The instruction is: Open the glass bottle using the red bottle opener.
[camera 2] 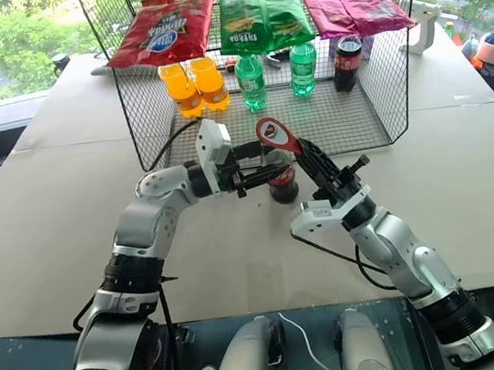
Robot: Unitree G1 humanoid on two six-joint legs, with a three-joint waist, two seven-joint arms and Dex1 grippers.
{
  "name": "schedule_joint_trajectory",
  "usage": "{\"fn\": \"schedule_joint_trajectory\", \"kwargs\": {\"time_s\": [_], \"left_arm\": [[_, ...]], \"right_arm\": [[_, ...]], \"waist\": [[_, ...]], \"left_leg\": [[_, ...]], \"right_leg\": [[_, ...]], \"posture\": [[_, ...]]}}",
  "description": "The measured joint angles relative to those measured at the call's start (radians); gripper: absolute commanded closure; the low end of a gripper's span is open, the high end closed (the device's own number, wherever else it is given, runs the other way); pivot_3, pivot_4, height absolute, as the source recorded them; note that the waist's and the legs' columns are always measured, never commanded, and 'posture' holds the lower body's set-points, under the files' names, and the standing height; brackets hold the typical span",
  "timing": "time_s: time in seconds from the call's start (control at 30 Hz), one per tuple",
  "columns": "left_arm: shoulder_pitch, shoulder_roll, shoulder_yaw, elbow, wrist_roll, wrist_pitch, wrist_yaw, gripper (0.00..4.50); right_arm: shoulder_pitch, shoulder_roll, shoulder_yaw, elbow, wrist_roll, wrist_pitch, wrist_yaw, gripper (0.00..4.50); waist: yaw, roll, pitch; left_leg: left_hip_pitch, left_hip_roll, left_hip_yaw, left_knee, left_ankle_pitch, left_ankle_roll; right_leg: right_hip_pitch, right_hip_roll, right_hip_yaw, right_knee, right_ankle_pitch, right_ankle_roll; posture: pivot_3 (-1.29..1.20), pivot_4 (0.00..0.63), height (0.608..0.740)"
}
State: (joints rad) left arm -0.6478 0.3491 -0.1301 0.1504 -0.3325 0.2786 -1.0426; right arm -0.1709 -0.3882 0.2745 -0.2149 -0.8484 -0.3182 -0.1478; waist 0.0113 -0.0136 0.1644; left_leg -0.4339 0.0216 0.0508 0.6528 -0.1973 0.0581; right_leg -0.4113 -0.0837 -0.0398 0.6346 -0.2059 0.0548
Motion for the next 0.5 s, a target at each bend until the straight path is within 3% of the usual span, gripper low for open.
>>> {"fn": "schedule_joint_trajectory", "kwargs": {"time_s": [0.5], "left_arm": [[-0.023,-0.004,-0.002,0.027,0.008,0.001,-0.019,2.27]], "right_arm": [[0.02,-0.024,-0.045,-0.205,0.031,0.165,0.292,4.5]], "waist": [[0.002,0.0,0.0]], "left_leg": [[0.0,0.0,0.0,0.0,0.0,0.0]], "right_leg": [[0.0,0.0,0.0,0.001,0.0,0.0]], "posture": [[0.0,0.15,0.74]]}}
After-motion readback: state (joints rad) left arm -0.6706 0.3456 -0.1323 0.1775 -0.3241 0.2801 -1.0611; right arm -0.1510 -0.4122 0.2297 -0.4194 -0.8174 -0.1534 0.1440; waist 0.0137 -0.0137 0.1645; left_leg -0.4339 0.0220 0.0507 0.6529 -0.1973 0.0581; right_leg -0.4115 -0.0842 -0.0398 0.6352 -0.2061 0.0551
